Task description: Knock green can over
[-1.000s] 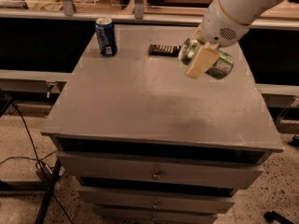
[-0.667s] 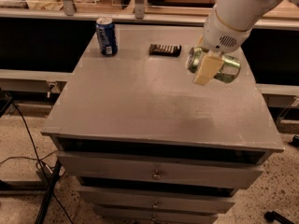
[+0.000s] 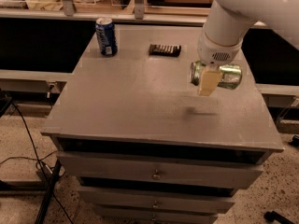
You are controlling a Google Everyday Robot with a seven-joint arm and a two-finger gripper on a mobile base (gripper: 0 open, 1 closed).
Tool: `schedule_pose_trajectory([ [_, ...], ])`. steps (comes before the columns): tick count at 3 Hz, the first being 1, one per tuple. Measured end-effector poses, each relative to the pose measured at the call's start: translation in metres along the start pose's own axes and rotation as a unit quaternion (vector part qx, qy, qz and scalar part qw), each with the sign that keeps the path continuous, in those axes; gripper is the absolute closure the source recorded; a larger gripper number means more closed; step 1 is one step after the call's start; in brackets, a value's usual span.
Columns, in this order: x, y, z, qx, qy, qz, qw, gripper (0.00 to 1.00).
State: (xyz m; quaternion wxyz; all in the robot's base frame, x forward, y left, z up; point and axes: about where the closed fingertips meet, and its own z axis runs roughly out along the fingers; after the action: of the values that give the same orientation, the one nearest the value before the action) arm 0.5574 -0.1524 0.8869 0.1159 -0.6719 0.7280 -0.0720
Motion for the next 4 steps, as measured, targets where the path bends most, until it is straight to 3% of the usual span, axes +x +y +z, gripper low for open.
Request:
schedule_pose_trajectory([
  [1, 0.007, 0.007, 0.02, -0.019, 0.007, 0.002, 0.9998, 0.6],
  [2, 0.002, 0.023, 0.042, -0.046, -0.019, 0.003, 0.9987, 0.37],
  [3, 0.001, 0.027, 0.045, -0.051, -0.025, 0.003, 0.9983, 0.13],
  [4, 0.009, 0.024, 0.04, -0.052, -0.036, 0.012, 0.9979, 0.0],
])
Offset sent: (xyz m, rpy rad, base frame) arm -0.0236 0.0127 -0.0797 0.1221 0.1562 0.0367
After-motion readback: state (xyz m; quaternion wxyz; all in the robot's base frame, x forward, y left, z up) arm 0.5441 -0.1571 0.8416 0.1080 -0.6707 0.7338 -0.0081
